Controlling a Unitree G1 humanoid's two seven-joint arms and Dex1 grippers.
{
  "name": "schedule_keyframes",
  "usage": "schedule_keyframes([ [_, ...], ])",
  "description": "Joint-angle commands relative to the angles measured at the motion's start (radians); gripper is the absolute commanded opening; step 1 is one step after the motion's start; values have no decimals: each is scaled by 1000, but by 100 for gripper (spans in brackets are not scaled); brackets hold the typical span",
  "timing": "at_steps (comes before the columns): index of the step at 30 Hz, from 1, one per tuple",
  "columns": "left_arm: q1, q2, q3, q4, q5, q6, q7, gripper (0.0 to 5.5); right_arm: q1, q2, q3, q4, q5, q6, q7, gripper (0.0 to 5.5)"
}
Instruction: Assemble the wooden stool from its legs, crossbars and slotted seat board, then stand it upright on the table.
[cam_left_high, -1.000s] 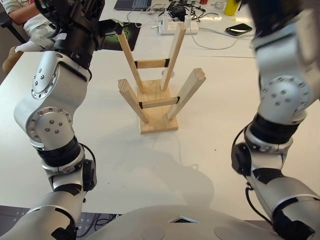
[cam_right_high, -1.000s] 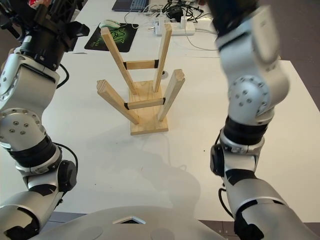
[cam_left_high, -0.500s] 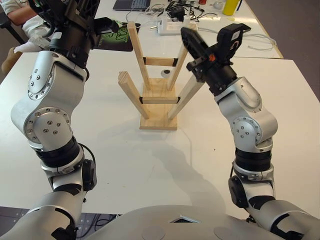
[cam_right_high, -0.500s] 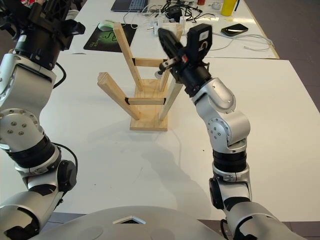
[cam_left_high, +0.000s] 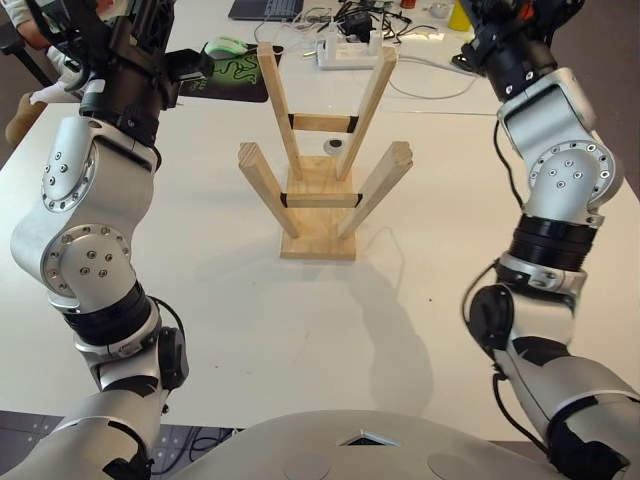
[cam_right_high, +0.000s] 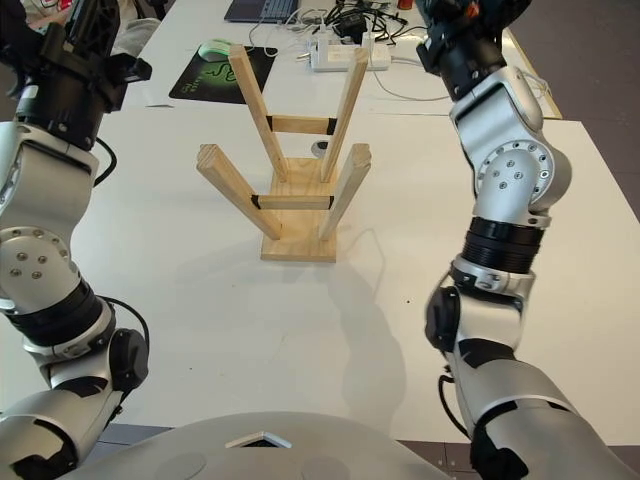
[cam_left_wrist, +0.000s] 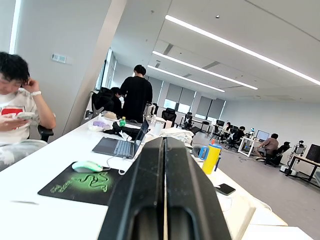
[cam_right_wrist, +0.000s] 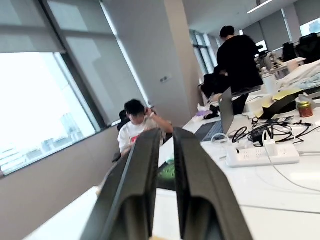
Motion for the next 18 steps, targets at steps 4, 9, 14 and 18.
schedule_keyframes([
  [4,102,26,23,-27,-5,45,-23,0,65,-217,290,150,-328,-175,371,163],
  [9,110,33,30,-50,11,42,-14,0,194,-272,505,69,-566,-292,465,232],
  [14,125,39,41,-50,30,37,-20,0,338,-267,552,-138,-512,-261,592,247],
  [18,147,47,46,-57,54,33,-28,0,382,-251,539,-292,-406,-177,663,247],
])
